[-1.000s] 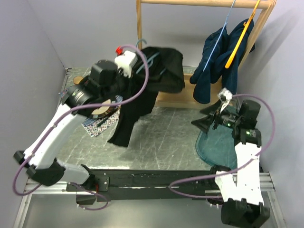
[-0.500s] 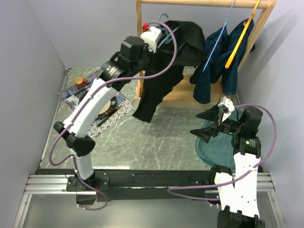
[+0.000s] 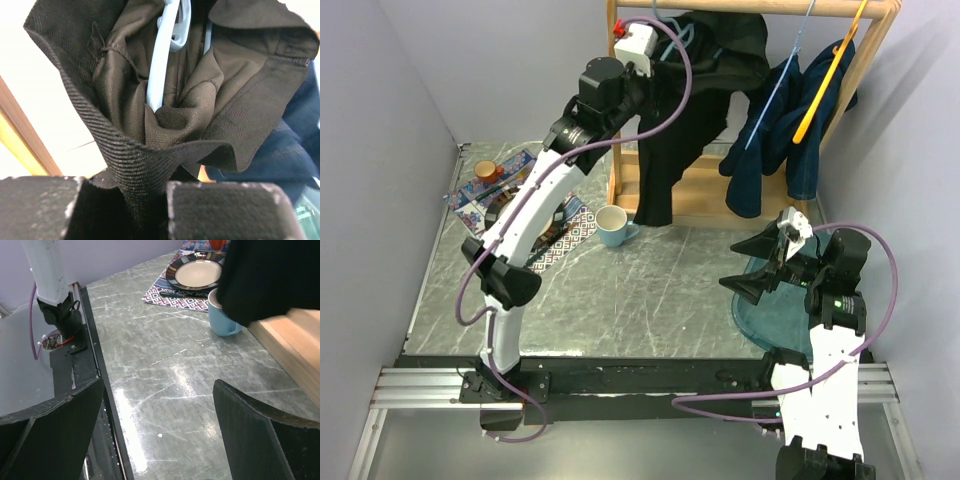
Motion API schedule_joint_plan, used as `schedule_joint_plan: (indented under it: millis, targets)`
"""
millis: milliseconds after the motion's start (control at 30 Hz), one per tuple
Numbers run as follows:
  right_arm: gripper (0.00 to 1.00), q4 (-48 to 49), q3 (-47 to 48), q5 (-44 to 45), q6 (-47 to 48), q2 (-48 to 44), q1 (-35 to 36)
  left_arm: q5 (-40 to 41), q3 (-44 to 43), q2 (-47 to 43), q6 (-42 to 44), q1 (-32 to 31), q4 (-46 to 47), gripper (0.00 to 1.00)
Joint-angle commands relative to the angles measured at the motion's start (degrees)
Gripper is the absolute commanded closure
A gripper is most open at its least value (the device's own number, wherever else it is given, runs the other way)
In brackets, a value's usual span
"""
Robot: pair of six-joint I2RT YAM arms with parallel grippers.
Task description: Place the skirt on the hanger
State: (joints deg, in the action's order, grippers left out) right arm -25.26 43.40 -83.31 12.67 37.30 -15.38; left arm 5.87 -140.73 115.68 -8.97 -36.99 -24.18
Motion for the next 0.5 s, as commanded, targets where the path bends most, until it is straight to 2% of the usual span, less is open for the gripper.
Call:
schedule_joint_plan:
  millis: [0, 267, 467]
  targets:
    - [0.03, 3.81, -0.86, -1.95, -1.85, -1.18, -0.27, -0.6, -3.77, 0.95, -4.47, 2.8, 13.8, 0.99]
    - [0.03, 4.51, -1.3, -2.47, -2.21, -1.0, -0.18, -1.91, -5.96, 3.85, -7.72, 4.74, 17.59, 0.99]
    - [0.03, 4.6, -1.39, -2.47, -2.38, -1.0, -0.09, -3.58, -4.3, 4.12, -8.25, 5.35, 15.67, 0.99]
